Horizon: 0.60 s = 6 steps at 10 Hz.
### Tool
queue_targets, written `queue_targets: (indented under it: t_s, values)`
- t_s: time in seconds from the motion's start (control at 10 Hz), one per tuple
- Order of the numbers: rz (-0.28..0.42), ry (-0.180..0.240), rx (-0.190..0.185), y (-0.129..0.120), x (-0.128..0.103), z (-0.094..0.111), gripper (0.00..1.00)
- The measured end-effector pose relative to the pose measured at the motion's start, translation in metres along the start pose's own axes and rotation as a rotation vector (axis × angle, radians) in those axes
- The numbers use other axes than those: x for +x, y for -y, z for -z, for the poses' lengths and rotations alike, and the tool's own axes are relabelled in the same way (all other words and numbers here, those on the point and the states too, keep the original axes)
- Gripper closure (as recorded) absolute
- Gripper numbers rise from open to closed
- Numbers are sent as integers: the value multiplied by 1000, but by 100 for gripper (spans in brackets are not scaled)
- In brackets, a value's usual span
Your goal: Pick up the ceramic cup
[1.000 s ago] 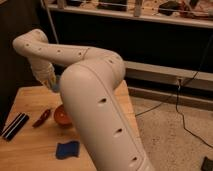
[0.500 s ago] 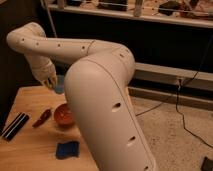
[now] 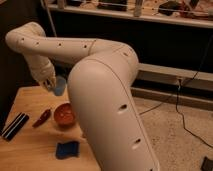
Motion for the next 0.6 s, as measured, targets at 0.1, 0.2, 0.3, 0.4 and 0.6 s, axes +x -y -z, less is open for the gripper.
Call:
queue_targets:
  t_s: [0.1, 0.2, 0.3, 0.4, 0.6]
  values:
    - [-11, 3, -4, 2, 1, -2, 100]
    - [-17, 5, -7, 3, 1, -4, 100]
    - [-19, 6, -9, 3, 1, -5, 100]
    - [-23, 8, -10, 4, 2, -7, 100]
    - [-27, 11, -13, 5, 0, -12, 100]
